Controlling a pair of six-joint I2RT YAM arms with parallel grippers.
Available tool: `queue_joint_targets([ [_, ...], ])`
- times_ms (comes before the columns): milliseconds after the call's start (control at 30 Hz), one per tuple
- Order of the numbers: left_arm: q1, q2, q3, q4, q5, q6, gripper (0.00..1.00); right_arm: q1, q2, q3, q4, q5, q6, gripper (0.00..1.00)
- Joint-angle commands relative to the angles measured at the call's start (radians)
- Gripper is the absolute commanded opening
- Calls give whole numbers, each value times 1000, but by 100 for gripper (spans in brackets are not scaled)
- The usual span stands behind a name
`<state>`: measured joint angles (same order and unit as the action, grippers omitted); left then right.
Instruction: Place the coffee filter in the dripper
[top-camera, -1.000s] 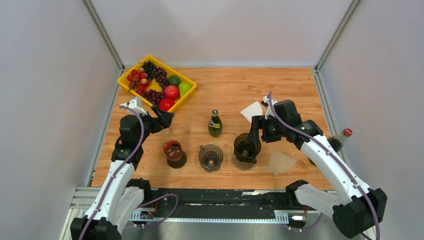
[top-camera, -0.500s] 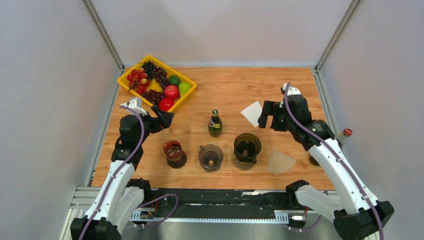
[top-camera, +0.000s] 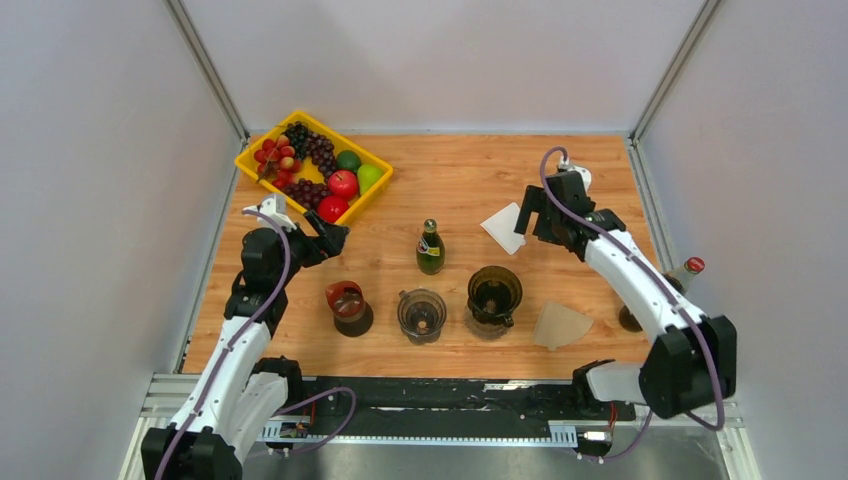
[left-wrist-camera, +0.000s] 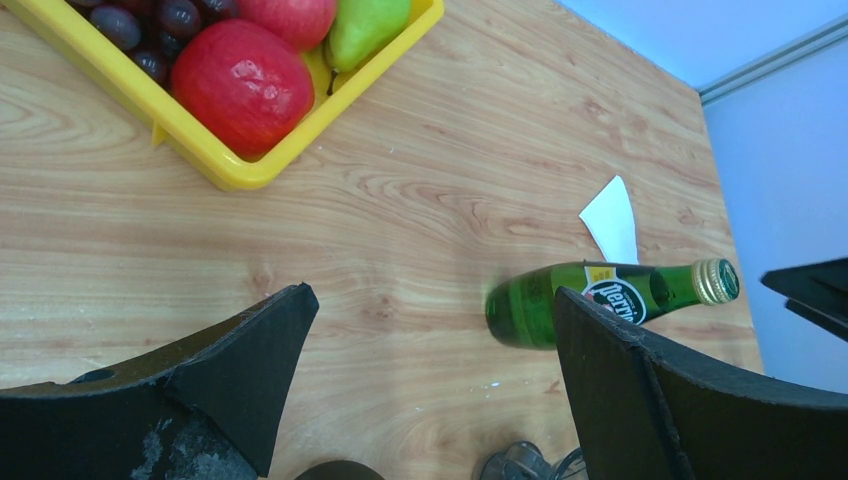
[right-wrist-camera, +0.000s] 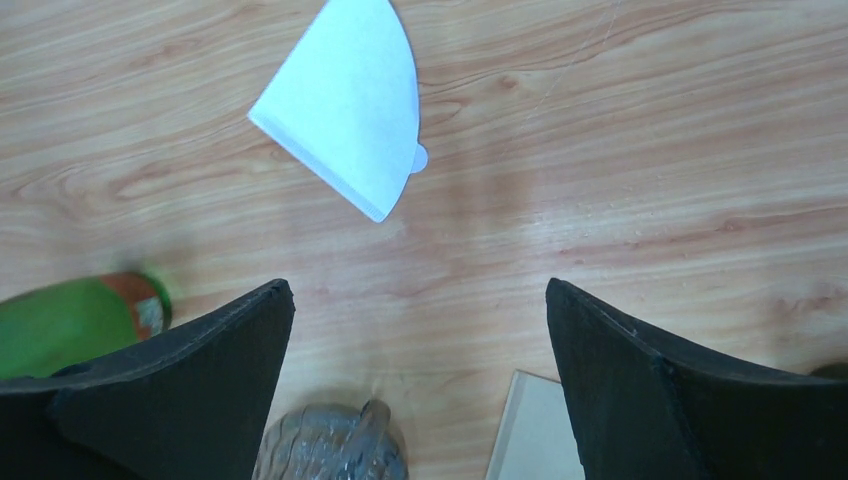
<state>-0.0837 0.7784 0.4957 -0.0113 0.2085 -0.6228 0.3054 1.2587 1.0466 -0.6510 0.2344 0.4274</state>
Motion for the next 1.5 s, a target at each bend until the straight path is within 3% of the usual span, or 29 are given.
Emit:
queue_joint_targets([
  [0,4,-1,7,28,11,10,100,-17,161,66,113,35,54,99],
  [467,4,0,10,16,-10,9,100,-23,583,267,183,32,19,82],
  [900,3,-18,13,-17,-41,11,100,-43,711,273,219,-42,25,59],
  [1200,4,-28,16,-29,-47,12,100,-47,704,230,223,-9,54,37],
  [1467,4,-36,19,-38,-51,14,100,-47,644,227,224,-3,34,1],
])
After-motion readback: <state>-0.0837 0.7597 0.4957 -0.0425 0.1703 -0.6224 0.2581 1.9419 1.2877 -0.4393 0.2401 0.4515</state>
